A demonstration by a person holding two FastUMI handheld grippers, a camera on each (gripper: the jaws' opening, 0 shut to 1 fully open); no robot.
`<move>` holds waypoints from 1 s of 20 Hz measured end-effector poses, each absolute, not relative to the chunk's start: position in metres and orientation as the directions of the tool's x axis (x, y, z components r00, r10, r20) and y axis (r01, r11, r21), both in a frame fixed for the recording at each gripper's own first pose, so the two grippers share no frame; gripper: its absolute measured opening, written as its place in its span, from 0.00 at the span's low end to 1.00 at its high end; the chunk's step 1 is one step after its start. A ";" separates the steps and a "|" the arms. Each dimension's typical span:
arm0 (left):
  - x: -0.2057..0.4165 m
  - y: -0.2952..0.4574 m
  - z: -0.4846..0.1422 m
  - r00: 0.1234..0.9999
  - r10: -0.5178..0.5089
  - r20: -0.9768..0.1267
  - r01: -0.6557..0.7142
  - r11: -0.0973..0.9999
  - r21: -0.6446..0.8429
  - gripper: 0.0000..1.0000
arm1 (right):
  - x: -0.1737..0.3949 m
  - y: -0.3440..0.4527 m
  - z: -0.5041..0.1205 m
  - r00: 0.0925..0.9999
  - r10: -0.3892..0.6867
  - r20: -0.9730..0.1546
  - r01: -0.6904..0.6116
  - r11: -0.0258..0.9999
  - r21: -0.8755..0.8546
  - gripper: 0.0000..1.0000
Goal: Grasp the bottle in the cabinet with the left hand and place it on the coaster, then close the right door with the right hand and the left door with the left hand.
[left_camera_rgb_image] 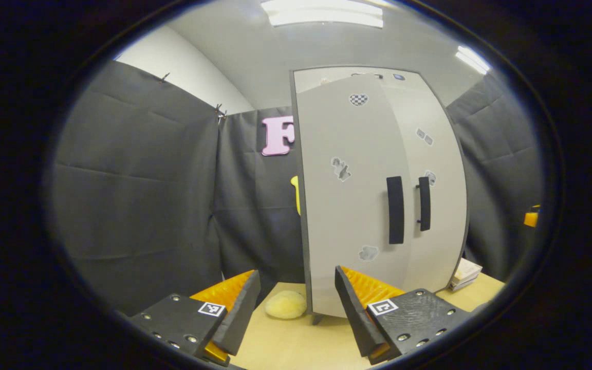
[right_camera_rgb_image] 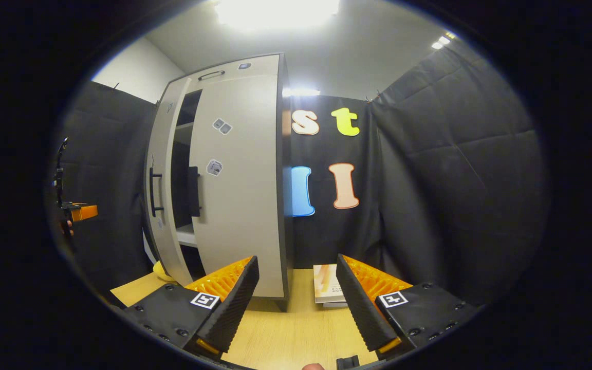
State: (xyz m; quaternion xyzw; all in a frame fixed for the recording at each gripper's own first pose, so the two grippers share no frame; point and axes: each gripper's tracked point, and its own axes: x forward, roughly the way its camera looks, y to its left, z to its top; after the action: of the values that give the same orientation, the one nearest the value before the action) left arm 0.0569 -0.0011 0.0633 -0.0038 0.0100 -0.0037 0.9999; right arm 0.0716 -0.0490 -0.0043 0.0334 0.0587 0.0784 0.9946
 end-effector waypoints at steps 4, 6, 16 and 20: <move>0.037 0.012 0.065 1.000 -0.018 -0.008 0.018 1.000 0.013 0.86 | 0.055 -0.032 0.004 0.980 0.169 -0.108 -0.159 0.983 0.092 0.96; 0.027 0.015 0.067 1.000 -0.028 -0.004 0.028 0.999 0.024 0.86 | 0.045 -0.025 0.008 0.980 0.170 -0.102 -0.160 0.982 0.103 0.96; -0.006 0.025 0.049 0.999 -0.040 0.000 0.040 0.998 0.056 0.84 | 0.011 -0.005 0.013 0.980 0.177 -0.086 -0.170 0.982 0.087 0.96; -0.014 0.030 0.047 0.999 -0.036 0.008 0.036 0.998 0.046 0.84 | 0.002 -0.002 0.011 0.981 0.176 -0.079 -0.169 0.982 0.088 0.92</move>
State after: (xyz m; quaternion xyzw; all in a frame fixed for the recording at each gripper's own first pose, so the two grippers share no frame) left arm -0.0141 0.0299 0.0468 0.0229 -0.0047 -0.0180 0.9996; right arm 0.0021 -0.0019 0.0114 0.0405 0.0431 0.0868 0.9945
